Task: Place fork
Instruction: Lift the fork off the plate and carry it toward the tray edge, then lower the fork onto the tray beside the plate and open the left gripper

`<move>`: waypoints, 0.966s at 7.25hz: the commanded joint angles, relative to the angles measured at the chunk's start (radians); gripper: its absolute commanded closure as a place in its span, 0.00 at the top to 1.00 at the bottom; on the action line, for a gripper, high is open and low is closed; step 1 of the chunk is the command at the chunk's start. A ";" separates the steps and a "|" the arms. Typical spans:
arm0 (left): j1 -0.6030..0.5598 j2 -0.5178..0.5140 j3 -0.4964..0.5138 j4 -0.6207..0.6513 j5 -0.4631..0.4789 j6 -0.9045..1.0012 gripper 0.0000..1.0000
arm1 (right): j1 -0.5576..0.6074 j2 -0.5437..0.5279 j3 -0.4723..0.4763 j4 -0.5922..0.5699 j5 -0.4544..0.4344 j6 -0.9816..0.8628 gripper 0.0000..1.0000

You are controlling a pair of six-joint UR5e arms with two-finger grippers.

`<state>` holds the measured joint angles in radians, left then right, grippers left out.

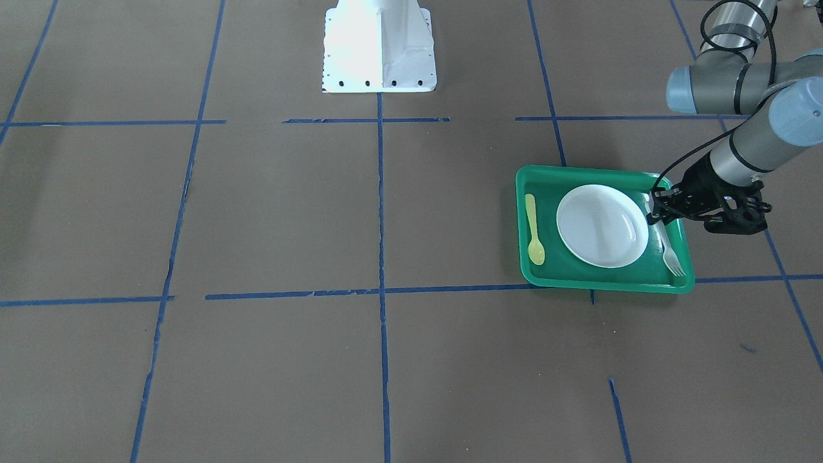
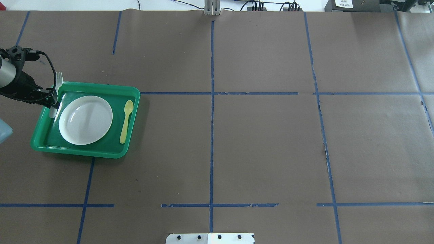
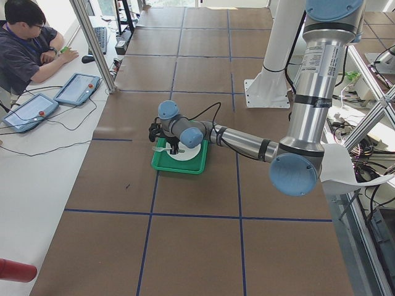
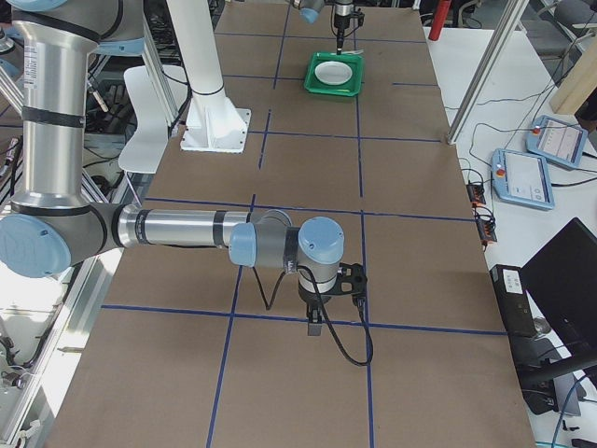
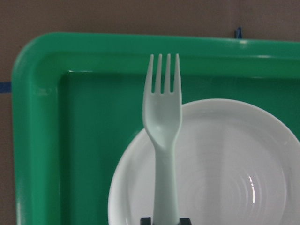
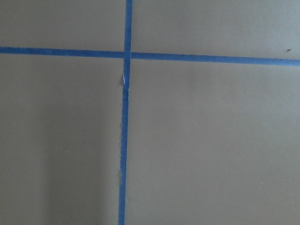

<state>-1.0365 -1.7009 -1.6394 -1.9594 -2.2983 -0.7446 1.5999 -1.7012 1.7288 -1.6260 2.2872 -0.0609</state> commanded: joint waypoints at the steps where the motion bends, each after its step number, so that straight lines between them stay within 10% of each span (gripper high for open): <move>1: -0.005 0.030 0.015 -0.007 -0.003 0.057 0.00 | 0.000 0.000 0.000 0.000 0.000 0.001 1.00; 7: 0.027 0.058 0.027 -0.004 -0.012 0.088 0.00 | 0.000 0.000 0.000 0.000 0.000 0.000 1.00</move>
<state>-1.0234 -1.6424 -1.6203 -1.9649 -2.3052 -0.6552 1.5999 -1.7012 1.7288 -1.6260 2.2872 -0.0607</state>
